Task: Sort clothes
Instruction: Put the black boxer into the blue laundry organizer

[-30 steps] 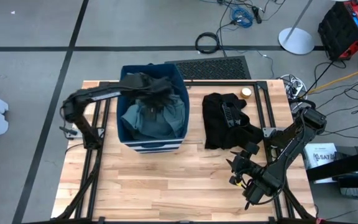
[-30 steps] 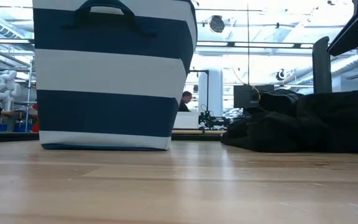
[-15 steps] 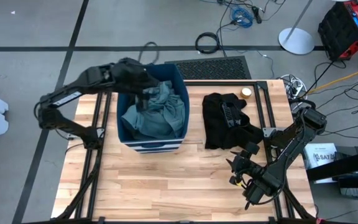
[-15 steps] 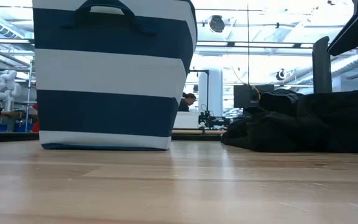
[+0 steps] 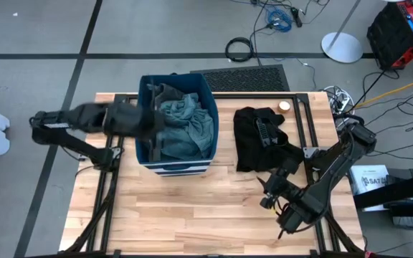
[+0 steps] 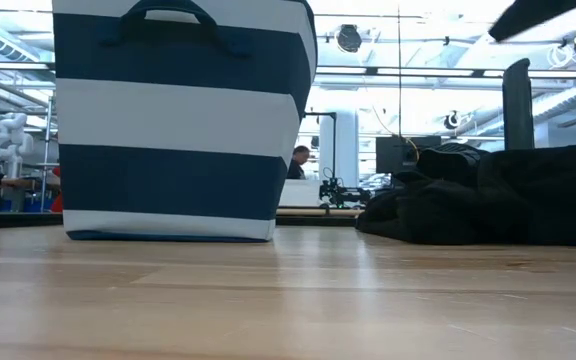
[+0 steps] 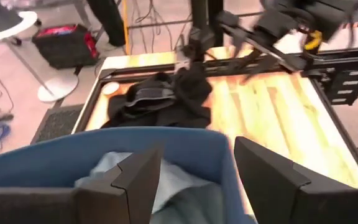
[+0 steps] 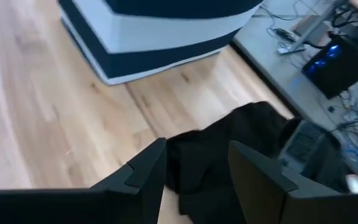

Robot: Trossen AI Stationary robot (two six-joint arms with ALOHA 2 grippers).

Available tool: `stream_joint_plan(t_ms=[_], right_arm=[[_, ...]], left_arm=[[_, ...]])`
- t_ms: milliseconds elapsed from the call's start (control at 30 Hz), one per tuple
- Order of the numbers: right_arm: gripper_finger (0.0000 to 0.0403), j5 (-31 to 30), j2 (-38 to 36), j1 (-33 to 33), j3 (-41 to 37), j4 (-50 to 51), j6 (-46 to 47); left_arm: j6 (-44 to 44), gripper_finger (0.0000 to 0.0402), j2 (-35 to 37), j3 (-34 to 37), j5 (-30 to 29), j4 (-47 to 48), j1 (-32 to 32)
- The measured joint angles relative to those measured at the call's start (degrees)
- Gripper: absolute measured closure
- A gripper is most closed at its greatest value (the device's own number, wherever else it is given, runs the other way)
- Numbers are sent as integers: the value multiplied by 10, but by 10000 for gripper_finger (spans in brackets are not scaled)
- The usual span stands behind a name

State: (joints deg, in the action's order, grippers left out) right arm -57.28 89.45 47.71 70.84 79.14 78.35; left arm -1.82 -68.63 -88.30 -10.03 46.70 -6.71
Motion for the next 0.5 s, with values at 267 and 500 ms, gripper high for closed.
stream_joint_plan(t_ms=[267,500], right_arm=[[243,18,-25,-38,55,105,-15],[243,68,-129,-82,55,109,-60]], left_arm=[[60,187,9,128,-254,-121,-226],[86,187,-25,214,-355,-273,-344]])
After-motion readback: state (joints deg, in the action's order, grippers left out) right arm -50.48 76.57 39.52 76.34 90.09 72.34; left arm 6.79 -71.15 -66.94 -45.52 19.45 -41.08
